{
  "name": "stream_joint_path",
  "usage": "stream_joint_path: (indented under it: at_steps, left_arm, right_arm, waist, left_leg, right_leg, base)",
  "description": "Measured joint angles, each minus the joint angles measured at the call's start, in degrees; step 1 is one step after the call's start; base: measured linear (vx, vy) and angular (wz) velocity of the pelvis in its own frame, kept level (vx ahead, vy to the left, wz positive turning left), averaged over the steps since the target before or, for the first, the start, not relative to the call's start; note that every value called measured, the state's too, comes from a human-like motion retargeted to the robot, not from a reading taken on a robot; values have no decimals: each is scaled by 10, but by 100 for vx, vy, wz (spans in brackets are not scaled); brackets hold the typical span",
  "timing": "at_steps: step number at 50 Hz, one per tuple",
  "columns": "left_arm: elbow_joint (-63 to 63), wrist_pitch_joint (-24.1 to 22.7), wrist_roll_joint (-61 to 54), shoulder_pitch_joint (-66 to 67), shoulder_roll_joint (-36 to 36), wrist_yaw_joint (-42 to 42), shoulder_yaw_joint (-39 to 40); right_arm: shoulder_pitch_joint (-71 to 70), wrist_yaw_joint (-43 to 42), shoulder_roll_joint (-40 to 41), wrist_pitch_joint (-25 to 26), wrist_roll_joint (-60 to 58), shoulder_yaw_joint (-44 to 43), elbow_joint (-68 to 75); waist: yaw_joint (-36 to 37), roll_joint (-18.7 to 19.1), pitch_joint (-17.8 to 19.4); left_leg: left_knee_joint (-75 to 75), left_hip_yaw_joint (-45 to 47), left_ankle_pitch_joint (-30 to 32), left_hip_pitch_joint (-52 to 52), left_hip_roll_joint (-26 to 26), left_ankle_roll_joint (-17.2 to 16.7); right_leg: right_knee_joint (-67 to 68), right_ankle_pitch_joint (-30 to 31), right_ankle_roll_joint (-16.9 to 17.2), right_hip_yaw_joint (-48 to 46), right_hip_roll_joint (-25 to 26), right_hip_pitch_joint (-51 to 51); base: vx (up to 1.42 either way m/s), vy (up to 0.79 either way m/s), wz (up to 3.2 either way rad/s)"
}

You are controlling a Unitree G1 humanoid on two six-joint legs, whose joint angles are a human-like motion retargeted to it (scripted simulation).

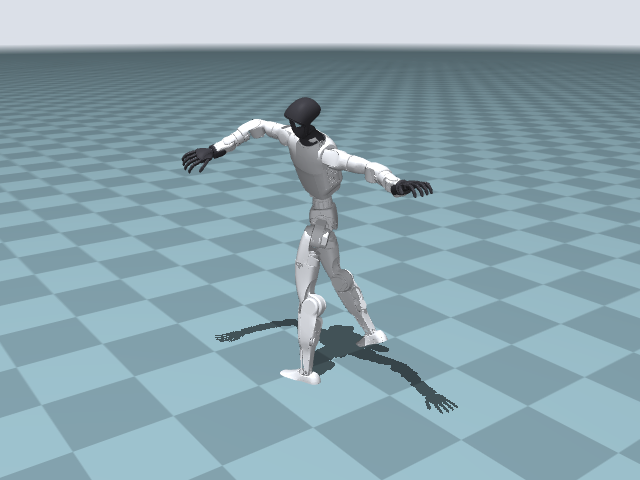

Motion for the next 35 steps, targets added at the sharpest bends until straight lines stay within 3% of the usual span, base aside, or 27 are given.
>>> stream_joint_path:
  at_steps: [5, 8, 10, 15, 18, 20, 22, 28, 35]
  left_arm:
    - [106, 19, -187, 18, -41, 41, 84]
    - [157, 29, -250, -15, -91, 73, 68]
    - [171, 33, -285, -74, -149, 90, 7]
    - [133, 28, -316, -319, -349, 133, -250]
    - [87, 34, -299, -485, -447, 121, -388]
    - [46, 36, -266, -596, -488, 88, -471]
    - [-7, 29, -234, -711, -498, 51, -554]
    - [-216, -28, -150, -1031, -378, -53, -832]
    - [-447, -96, -142, -1354, -263, -99, -1091]
  right_arm:
    - [152, -92, -2, 1, -27, -188, -290]
    - [213, -89, 41, -14, -49, -280, -441]
    - [223, -74, 69, -24, -55, -308, -515]
    - [180, -28, 175, -17, -63, -308, -579]
    - [151, -11, 267, 2, -97, -292, -542]
    - [151, -1, 330, 8, -100, -290, -512]
    - [175, 22, 373, 5, -115, -306, -487]
    - [270, 29, 371, -9, -27, -359, -465]
    - [378, 57, 344, -17, 11, -425, -421]
  waist:
    - [-60, -61, -18]
    - [-97, -107, -48]
    - [-132, -116, -68]
    - [-255, -115, -142]
    - [-349, -84, -187]
    - [-411, -65, -219]
    - [-474, -22, -223]
    - [-636, 71, -254]
    - [-737, 188, -298]
  left_leg:
    - [42, 81, -24, 18, 33, 9]
    - [75, 168, -47, 45, 64, 11]
    - [103, 235, -61, 82, 87, 11]
    - [203, 389, -65, 154, 130, 16]
    - [265, 422, -42, 191, 157, 17]
    - [293, 423, -17, 209, 160, 18]
    - [312, 399, 7, 236, 173, 9]
    - [317, 386, 72, 269, 179, -21]
    - [274, 436, 120, 245, 166, -30]
  right_leg:
    - [9, -29, 10, 56, 9, -15]
    - [25, -57, 15, 97, 13, -31]
    - [19, -73, 15, 131, 22, -19]
    - [14, -108, 5, 257, 43, -1]
    - [4, -111, -9, 329, 68, 27]
    - [9, -110, 6, 372, 77, 35]
    - [-7, -97, -17, 401, 102, 70]
    - [-27, -73, -23, 483, 137, 77]
    - [-82, -44, -25, 561, 135, 5]
  base:
    - [-7, -24, -166]
    - [-8, -31, -270]
    - [-7, -32, -296]
    - [-7, -36, -292]
    - [-5, -34, -237]
    - [-4, -29, -204]
    - [-4, -24, -160]
    - [-4, -14, -140]
    - [-3, -3, -110]
